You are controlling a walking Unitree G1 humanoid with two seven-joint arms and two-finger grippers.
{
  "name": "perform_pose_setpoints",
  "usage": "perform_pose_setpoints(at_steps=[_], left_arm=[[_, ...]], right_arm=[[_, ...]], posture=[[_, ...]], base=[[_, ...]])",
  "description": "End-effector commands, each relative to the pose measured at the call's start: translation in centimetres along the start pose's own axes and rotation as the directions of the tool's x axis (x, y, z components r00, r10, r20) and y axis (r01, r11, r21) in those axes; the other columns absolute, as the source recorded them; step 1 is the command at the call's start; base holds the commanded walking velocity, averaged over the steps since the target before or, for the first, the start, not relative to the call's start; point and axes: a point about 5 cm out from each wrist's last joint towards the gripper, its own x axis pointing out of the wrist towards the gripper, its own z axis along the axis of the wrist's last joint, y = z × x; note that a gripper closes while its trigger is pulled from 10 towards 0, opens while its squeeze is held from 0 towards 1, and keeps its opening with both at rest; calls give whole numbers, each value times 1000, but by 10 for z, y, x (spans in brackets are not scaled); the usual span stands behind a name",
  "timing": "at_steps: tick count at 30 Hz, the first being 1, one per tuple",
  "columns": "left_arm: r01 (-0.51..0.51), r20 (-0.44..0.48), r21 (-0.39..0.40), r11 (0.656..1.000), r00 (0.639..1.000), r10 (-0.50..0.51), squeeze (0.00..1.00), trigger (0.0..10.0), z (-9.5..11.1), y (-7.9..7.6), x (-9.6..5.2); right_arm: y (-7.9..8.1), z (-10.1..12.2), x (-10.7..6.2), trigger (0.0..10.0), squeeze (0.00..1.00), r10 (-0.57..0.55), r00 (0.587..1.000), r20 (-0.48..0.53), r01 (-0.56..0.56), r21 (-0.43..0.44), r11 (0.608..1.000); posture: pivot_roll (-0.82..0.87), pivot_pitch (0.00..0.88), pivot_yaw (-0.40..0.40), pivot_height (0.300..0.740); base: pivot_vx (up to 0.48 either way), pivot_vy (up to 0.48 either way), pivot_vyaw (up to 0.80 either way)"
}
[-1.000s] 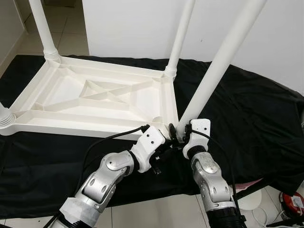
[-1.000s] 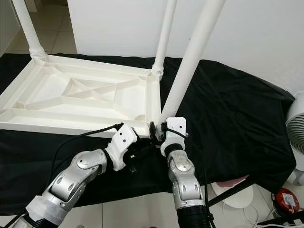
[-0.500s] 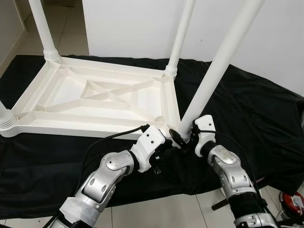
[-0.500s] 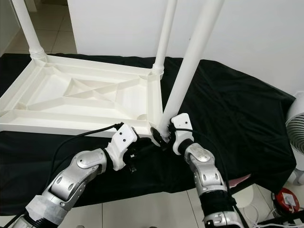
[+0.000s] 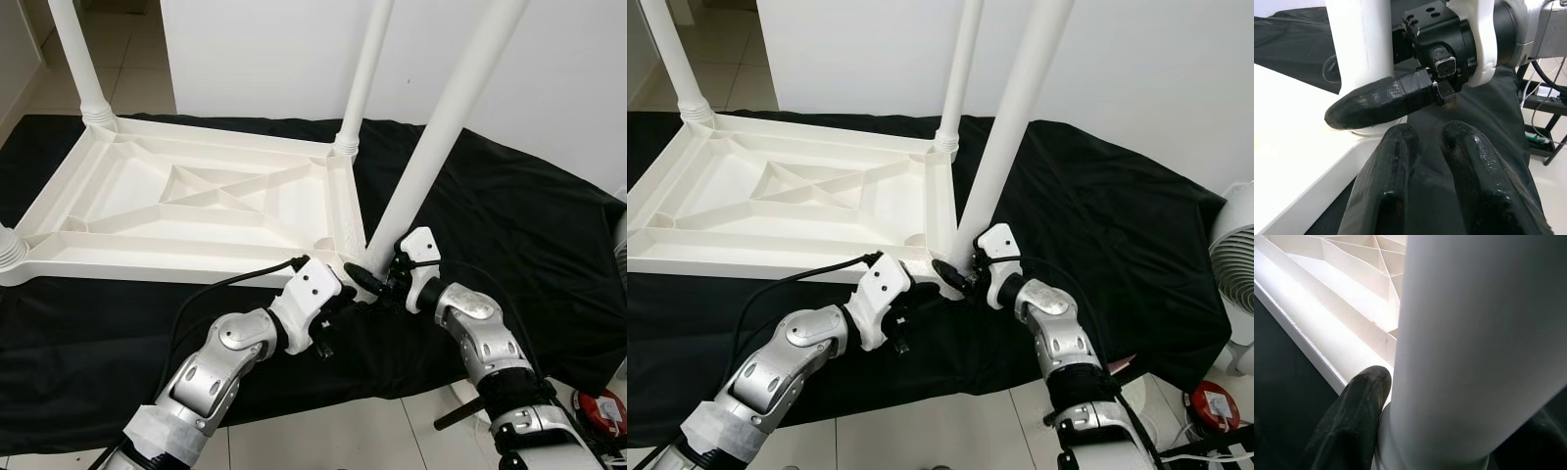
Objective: Building children table
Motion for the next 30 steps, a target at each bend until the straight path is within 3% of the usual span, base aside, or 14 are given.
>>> perform_pose_setpoints(at_steps=[1, 8, 9, 14, 19, 25, 30], left_arm=[[17, -3, 1, 1000, 1000, -17, 0, 10000, 0, -3, 2], [19, -4, -5, 1000, 1000, -19, 0, 10000, -1, -5, 2], [21, -4, -6, 1000, 1000, -21, 0, 10000, -1, -5, 2], [23, -5, -7, 1000, 1000, -23, 0, 10000, -2, -5, 2], [16, -7, -13, 1000, 1000, -16, 0, 10000, -3, -5, 1], [14, -6, -18, 1000, 1000, -14, 0, 10000, -3, -6, 1], [23, -7, -20, 1000, 1000, -23, 0, 10000, -4, -7, 1]], right_arm=[[0, -5, -2, 0, 0, 24, 999, -25, -24, 11, 1000], [4, -14, -6, 0, 0, 38, 999, -34, -37, 38, 999], [5, -15, -6, 10000, 0, 32, 999, -28, -31, 40, 999], [4, -17, -7, 10000, 0, -9, 999, -38, 11, 61, 998], [2, -19, -12, 10000, 0, -124, 990, -68, 129, 73, 989], [12, -15, -13, 10000, 0, -198, 979, -56, 201, 68, 977], [29, -15, -12, 10000, 0, -326, 941, -93, 336, 124, 934]], posture=[[69, 35, -110, 740], [63, 42, -109, 740], [61, 44, -109, 740], [60, 47, -114, 740], [61, 54, -124, 740], [57, 57, -125, 740], [49, 55, -119, 740]], base=[[0, 0, 0], [0, 0, 0], [0, 0, 0], [0, 0, 0], [0, 0, 0], [0, 0, 0], [0, 0, 0]])
